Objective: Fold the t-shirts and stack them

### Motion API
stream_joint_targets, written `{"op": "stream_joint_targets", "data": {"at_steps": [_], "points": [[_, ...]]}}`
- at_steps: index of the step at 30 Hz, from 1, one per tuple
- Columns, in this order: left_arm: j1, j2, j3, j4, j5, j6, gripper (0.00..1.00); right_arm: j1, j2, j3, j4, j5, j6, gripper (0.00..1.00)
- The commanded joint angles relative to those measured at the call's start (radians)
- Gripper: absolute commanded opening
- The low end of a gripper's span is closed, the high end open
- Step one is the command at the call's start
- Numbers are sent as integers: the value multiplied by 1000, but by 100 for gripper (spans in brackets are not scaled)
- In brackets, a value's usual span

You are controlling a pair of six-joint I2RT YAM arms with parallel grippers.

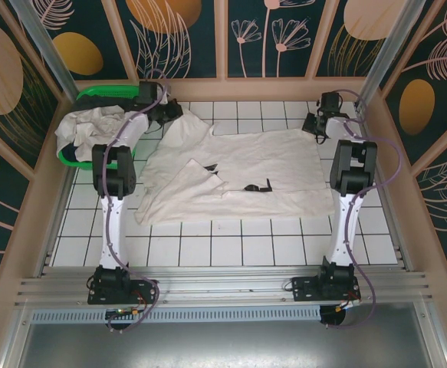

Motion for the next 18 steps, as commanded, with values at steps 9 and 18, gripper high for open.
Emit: {"op": "stream_joint_targets", "data": {"at_steps": [9, 18], "points": [[15, -608, -653, 164, -47, 104, 0, -62, -373, -430, 103, -106, 16, 0], [21, -983, -1134, 291, -145, 108, 0, -198, -505, -703, 222, -272, 72, 0]]}}
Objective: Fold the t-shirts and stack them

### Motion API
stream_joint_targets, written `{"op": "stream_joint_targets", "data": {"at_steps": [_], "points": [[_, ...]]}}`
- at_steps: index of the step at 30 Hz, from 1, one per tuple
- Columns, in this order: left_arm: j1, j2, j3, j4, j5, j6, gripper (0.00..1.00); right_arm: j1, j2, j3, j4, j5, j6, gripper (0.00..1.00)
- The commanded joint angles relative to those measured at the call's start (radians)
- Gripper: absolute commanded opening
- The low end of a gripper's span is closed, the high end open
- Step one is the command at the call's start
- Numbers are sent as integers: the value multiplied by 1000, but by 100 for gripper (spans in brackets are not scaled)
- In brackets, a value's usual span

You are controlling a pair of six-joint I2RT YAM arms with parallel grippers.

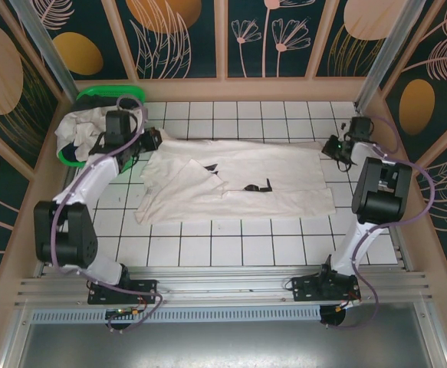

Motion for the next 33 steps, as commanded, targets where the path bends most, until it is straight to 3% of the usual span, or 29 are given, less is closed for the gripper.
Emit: {"op": "stream_joint_targets", "data": {"at_steps": [1, 11, 14, 19, 24, 33], "points": [[6, -94, -130, 103, -44, 10, 0, -31, -41, -41, 57, -78, 33, 0], [6, -214, -294, 119, -58, -7, 0, -65, -122, -127, 46, -65, 62, 0], [6, -214, -313, 135, -58, -19, 0, -43, -96, -135, 59, -115, 63, 0], [6, -159, -264, 124, -41, -20, 0, 80, -1, 2, -92, 160, 14, 13], [6, -146, -253, 131, -38, -26, 0, 116, 49, 39, -162, 301, 23, 27], [6, -129, -242, 144, -27, -34, 0, 131, 50, 2, -151, 274, 37, 30]]}}
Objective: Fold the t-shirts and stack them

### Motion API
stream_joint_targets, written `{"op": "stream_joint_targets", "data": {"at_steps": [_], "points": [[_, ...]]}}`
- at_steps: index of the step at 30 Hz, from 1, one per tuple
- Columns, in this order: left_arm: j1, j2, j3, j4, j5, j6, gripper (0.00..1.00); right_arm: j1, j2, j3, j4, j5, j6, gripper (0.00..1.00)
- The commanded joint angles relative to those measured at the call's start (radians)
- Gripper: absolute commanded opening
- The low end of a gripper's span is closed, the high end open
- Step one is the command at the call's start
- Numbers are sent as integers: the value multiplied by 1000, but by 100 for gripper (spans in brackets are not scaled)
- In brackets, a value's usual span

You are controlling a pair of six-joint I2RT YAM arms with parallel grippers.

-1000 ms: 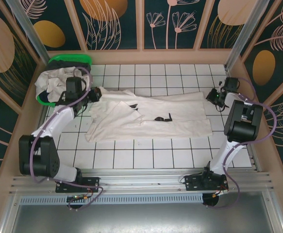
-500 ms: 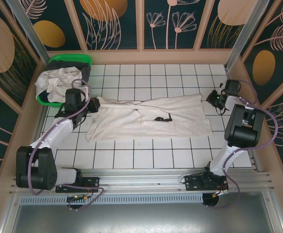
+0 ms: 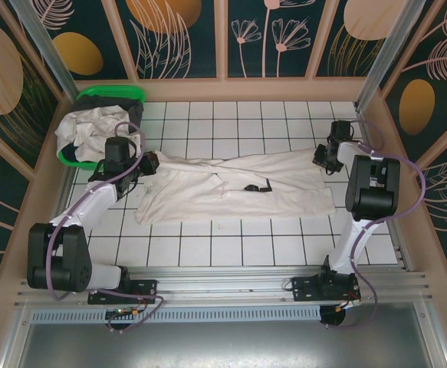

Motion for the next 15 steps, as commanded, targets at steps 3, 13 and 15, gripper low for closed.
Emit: {"op": "stream_joint_targets", "data": {"at_steps": [3, 13, 15], "points": [[6, 15, 26, 40, 21, -14, 0, 5, 12, -24, 1, -17, 17, 30], [6, 19, 28, 42, 24, -15, 0, 4, 13, -38, 8, -34, 39, 28], [6, 23, 30, 42, 24, -15, 0, 4, 12, -36, 4, -40, 44, 22]]}}
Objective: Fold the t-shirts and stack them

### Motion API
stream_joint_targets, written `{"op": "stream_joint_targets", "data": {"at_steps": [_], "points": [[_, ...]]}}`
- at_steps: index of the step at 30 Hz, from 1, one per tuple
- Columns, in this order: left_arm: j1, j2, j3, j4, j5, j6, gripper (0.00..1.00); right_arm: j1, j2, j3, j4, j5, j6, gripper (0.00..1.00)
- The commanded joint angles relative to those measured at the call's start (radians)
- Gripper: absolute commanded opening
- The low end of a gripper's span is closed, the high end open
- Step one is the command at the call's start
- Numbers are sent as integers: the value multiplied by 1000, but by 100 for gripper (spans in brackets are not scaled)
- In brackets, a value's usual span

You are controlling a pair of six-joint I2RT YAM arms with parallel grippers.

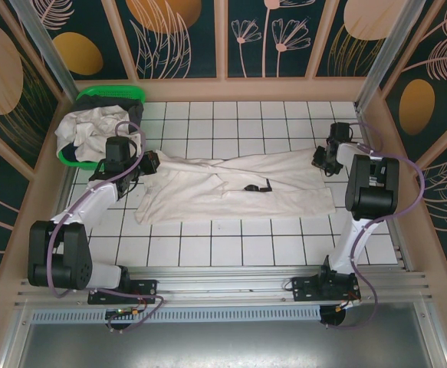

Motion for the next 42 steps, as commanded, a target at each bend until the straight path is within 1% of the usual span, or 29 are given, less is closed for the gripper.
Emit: {"op": "stream_joint_targets", "data": {"at_steps": [1, 4, 10, 14, 21, 27, 30, 35, 38, 42], "points": [[6, 9, 31, 21, 18, -10, 0, 4, 0, -22, -1, -12, 24, 18], [6, 10, 32, 19, 19, -8, 0, 1, -16, -21, -4, -1, 33, 11], [6, 12, 45, 11, 14, -4, 0, 4, -43, 9, -47, 44, 29, 10], [6, 13, 67, 1, 13, -2, 0, 3, -58, 24, -78, 80, 23, 3], [6, 6, 135, -45, 13, 19, 0, 2, -101, 43, -107, 90, 9, 2], [6, -7, 138, -70, 15, 33, 0, 1, -132, 61, -145, 101, -5, 0], [6, -34, 101, -63, 12, 29, 0, -1, -186, 4, -131, 98, 6, 0], [6, -77, 0, -48, 3, 20, 0, -12, -278, -147, -63, 90, 39, 0], [5, -101, -74, -18, 10, -6, 0, -27, -305, -232, -12, 53, 55, 0], [6, -120, -149, 19, 16, -30, 0, -42, -303, -286, 24, 45, 57, 0]]}}
